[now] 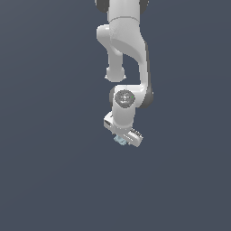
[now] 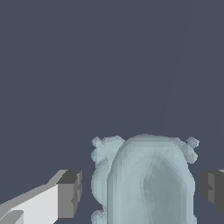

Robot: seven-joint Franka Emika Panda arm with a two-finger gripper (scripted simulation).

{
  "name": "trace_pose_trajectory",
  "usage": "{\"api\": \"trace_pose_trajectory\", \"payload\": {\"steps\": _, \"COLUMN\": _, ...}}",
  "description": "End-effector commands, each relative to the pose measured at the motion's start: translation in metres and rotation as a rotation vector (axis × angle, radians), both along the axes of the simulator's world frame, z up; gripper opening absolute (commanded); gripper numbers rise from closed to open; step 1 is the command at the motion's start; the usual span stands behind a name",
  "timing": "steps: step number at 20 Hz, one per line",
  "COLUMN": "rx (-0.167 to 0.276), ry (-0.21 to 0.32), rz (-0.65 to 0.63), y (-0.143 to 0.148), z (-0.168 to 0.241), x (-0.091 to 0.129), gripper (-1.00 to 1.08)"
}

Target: Pick up the object and move it to a goal position.

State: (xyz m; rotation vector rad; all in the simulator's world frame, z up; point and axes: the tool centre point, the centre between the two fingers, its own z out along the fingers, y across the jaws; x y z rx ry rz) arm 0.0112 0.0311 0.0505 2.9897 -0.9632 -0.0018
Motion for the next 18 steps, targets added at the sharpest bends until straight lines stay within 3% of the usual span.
{"api": "trace_pose_trajectory", "payload": {"steps": 1, "rx": 0.0, "ry": -0.001, "rz": 0.0, "y": 0.0002, "z": -0.0074, "x": 0.0005, "gripper": 1.0}}
{"api": "trace_pose_trajectory", "payload": {"steps": 4, "rx": 0.0, "ry": -0.001, "rz": -0.001, "y": -0.0001, "z": -0.0091, "x": 0.0014, "gripper": 1.0}}
{"api": "trace_pose_trajectory", "payload": {"steps": 5, "rx": 0.0, "ry": -0.001, "rz": -0.001, "y": -0.0001, "z": -0.0091, "x": 0.0014, "gripper": -1.0}}
{"api": "trace_pose_trajectory", "payload": {"steps": 18, "rx": 0.0, "ry": -0.002, "rz": 0.0, "y": -0.002, "z": -0.0061, "x": 0.0012, "gripper": -1.0}}
